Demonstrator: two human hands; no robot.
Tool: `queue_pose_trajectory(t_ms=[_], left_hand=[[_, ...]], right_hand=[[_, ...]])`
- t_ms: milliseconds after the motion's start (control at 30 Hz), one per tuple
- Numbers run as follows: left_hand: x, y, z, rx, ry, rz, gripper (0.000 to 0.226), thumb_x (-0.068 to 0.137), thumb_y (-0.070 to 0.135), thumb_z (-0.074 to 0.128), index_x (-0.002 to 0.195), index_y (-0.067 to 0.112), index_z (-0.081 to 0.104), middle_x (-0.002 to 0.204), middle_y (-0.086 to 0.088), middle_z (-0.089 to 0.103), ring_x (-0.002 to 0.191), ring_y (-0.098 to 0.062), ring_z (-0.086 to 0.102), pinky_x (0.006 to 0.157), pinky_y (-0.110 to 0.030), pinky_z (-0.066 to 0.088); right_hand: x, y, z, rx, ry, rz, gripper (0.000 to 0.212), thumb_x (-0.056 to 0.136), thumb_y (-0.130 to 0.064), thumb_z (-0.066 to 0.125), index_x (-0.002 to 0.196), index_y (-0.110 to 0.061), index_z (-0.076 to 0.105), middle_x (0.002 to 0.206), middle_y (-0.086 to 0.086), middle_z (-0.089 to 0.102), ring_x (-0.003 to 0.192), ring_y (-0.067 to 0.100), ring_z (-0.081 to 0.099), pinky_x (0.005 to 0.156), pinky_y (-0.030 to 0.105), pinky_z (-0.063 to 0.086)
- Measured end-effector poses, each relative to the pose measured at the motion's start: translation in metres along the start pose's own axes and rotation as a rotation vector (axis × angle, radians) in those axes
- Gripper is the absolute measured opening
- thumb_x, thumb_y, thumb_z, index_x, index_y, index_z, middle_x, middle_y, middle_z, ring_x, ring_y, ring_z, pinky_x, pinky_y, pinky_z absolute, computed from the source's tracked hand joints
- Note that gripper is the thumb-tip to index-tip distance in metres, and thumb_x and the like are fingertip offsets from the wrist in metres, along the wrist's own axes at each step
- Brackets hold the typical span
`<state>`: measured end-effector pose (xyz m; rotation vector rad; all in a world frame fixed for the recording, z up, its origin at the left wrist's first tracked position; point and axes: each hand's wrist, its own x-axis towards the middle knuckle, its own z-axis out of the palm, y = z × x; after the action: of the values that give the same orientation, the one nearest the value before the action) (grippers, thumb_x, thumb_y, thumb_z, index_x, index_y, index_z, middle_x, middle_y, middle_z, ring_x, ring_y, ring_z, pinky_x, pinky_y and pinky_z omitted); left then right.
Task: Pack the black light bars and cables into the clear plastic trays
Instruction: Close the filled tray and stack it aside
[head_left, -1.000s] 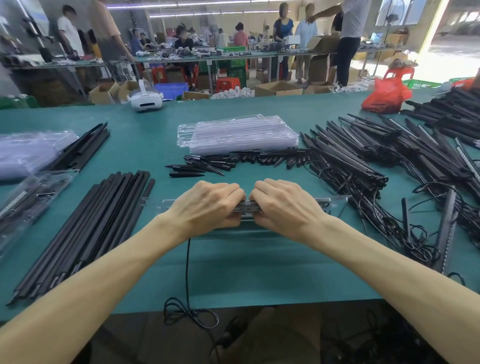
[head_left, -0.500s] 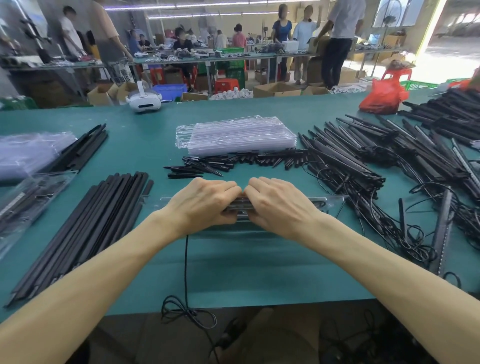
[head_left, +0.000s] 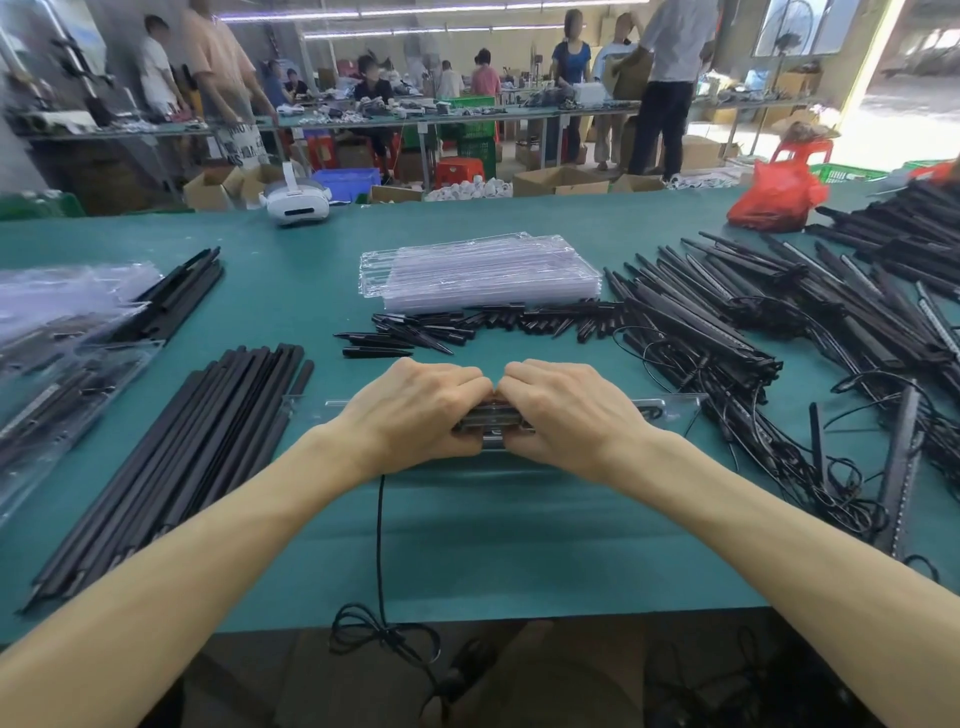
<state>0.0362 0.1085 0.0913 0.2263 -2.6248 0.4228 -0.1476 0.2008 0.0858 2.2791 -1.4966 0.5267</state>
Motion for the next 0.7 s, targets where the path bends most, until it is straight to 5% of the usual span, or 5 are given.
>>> queue_pose_trajectory(t_ms=[700], left_hand=[[-0.0024, 0.007, -0.0016, 0.053, -0.021, 0.088, 0.027, 0.068, 0.012, 0.079, 0.071, 0.008, 0.053, 0.065, -0.004, 0.051, 0.052, -0.023, 0.047, 0.039, -0.034, 0.04]], right_hand=[[-0.0082, -0.0035, -0.0013, -0.105, 0.081, -0.178, 0.027, 0.063, -0.01, 0.082, 0.069, -0.005, 0.056, 0.067, 0.01, 0.054, 0.055, 0.029, 0.052, 0.047, 0.035, 0.045]])
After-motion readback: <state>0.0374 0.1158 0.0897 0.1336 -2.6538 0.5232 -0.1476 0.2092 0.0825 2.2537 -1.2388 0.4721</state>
